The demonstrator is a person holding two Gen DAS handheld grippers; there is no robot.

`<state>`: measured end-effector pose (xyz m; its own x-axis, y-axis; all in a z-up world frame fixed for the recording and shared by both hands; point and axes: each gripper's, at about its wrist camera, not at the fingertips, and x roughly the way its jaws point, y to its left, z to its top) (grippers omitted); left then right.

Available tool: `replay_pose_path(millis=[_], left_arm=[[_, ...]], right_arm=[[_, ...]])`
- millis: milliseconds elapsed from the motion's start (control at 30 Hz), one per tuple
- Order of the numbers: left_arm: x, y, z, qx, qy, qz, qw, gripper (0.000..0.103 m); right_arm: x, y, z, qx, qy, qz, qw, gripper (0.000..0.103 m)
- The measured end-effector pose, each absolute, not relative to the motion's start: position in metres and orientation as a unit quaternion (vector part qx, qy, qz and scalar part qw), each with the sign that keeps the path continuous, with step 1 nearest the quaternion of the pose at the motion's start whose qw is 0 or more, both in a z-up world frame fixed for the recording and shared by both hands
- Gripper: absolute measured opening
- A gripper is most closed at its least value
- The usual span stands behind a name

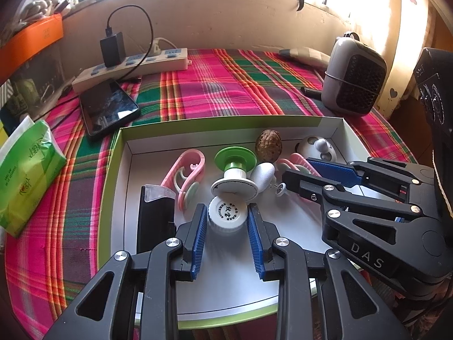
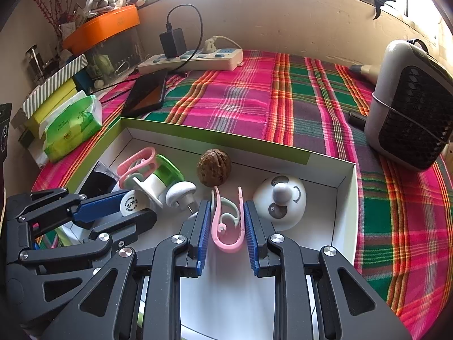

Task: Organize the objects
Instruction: 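Open the left tool to release the container while the right tool releases the pink clip, then withdraw both tools from the box toward the remaining objects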

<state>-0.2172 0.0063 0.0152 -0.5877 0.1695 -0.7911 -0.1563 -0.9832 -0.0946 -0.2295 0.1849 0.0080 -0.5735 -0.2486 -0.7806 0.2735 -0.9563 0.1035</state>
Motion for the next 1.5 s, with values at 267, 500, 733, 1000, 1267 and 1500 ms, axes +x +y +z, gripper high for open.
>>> replay_pose_path(millis=[267,500,733,1000,1267,1500], left_arm=[[-0.213,0.006,0.018,-0.442,-0.008,0.893,0.090,0.030],[-0.208,0.005,0.021,-0.440,-0.005,0.894,0.088,0.030],[-0.202,0.004,0.025,-0.435,-0.007,0.896,0.085,0.030],[-0.191,0.004,0.031,-0.428,-0.006,0.900,0.086,0.031],[-0.178,0.004,0.037,-0.421,-0.006,0.903,0.086,0.031],[-0.162,0.005,0.043,-0.411,-0.005,0.907,0.088,0.030]], right_arm=[[-0.227,0.184,0.010,0.436,0.017,-0.888,0.144,0.029],[-0.223,0.185,0.012,0.434,0.014,-0.889,0.144,0.029],[-0.216,0.185,0.016,0.431,0.011,-0.891,0.141,0.030],[-0.205,0.186,0.020,0.426,0.008,-0.894,0.139,0.030],[-0.191,0.187,0.027,0.417,0.004,-0.899,0.136,0.030],[-0.175,0.187,0.033,0.408,0.001,-0.903,0.135,0.030]])
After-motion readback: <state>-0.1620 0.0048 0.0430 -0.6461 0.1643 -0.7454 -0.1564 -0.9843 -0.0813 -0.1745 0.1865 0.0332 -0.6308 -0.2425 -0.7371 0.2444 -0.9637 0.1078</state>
